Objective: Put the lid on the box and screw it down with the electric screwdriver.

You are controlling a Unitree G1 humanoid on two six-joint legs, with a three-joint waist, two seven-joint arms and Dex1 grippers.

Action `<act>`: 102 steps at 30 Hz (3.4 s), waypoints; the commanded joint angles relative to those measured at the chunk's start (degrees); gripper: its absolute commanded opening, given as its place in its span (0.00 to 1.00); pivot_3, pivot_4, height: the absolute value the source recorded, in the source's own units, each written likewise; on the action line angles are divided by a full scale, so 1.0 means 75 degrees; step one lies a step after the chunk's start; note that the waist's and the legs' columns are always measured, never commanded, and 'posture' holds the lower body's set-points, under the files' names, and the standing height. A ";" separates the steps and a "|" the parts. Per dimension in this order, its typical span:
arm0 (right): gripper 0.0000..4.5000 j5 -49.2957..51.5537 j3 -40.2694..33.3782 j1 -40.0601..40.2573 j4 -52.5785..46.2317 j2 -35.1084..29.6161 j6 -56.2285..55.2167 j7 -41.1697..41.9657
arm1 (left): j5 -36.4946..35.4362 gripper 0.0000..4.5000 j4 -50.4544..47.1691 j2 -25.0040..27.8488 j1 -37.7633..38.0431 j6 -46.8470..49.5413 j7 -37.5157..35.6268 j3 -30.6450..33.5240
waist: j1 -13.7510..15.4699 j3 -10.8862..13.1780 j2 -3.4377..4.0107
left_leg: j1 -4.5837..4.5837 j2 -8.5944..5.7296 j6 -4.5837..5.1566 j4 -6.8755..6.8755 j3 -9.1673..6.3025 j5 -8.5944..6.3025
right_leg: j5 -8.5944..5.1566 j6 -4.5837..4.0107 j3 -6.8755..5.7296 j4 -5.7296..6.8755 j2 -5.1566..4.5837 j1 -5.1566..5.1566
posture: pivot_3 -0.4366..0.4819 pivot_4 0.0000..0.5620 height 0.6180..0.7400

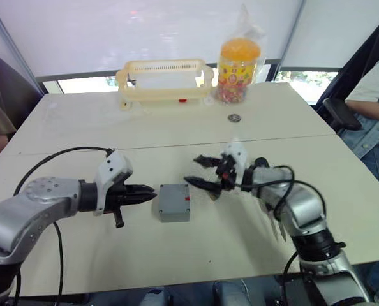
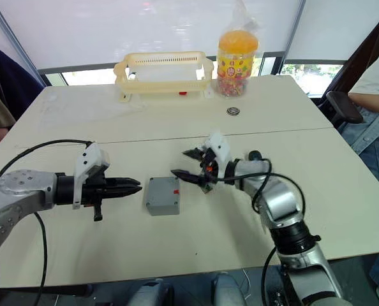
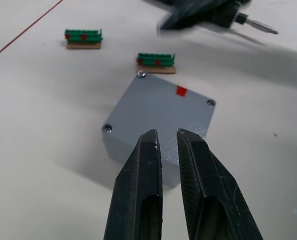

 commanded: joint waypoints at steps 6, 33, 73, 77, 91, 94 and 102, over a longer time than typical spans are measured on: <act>0.99 0.1945 -0.1570 -0.1059 -0.0628 -0.3168 0.4786 0.0102 | 0.0227 0.12 0.0094 -0.0151 -0.1492 -0.0857 -0.1345 -0.1009 | 0.0115 0.0000 -0.0001 | -0.0003 -0.0001 0.0011 0.0011 0.0006 -0.0005 | -0.0001 -0.0004 -0.0024 -0.0028 -0.0003 0.0025 | 0.48 0.27 1.00; 0.99 0.4269 0.1651 -0.1909 0.3593 -0.4419 0.6633 -0.3329 | 0.1064 0.12 -0.0130 -0.1251 -0.0863 -0.1458 -0.0789 -0.1586 | 0.0133 0.0000 -0.0004 | -0.0012 0.0004 0.0033 0.0023 0.0047 -0.0016 | 0.0001 0.0001 -0.0009 -0.0044 -0.0011 0.0027 | 0.48 0.27 1.00; 0.39 0.1215 0.3694 -0.1144 0.2050 -0.5279 0.3829 -0.0373 | 0.1513 0.12 0.0618 -0.1354 -0.1052 -0.1608 -0.0991 -0.1721 | 0.0087 -0.0046 -0.0079 | 0.0047 0.0014 0.0037 0.0025 0.0039 -0.0019 | -0.0002 0.0002 -0.0018 -0.0053 0.0011 0.0087 | 0.48 0.27 1.00; 0.39 0.0704 0.3709 -0.1161 0.2255 -0.5131 0.3752 0.0150 | 0.1512 0.12 0.0544 -0.1384 -0.0984 -0.1558 -0.0915 -0.1713 | 0.0084 -0.0047 -0.0080 | 0.0052 0.0017 0.0037 0.0025 0.0035 -0.0019 | -0.0002 0.0001 -0.0015 -0.0052 0.0011 0.0088 | 0.48 0.27 1.00; 0.80 0.0010 0.3386 -0.1390 0.2721 -0.4550 0.4708 0.0605 | 0.1506 0.12 0.0348 -0.1463 -0.0723 -0.1537 -0.0640 -0.1658 | 0.0118 -0.0053 -0.0089 | 0.0067 0.0015 0.0036 0.0025 0.0018 -0.0019 | -0.0003 -0.0001 -0.0010 -0.0054 0.0006 0.0102 | 0.48 0.27 1.00; 0.68 -0.0099 0.3408 -0.1300 0.2569 -0.4531 0.4755 0.0606 | 0.1510 0.12 0.0325 -0.1478 -0.0653 -0.1558 -0.0603 -0.1628 | 0.0130 -0.0053 -0.0089 | 0.0066 0.0014 0.0036 0.0025 0.0017 -0.0019 | -0.0003 -0.0001 -0.0011 -0.0054 0.0005 0.0102 | 0.48 0.27 1.00; 0.38 0.0001 0.2244 -0.1347 0.2736 -0.3848 0.4982 0.0332 | 0.1420 0.12 0.0460 -0.1157 -0.0633 -0.1562 -0.0722 -0.1215 | 0.0092 -0.0056 -0.0097 | 0.0066 0.0013 0.0036 0.0025 0.0016 -0.0019 | -0.0003 -0.0001 -0.0012 -0.0053 0.0005 0.0102 | 0.48 0.27 1.00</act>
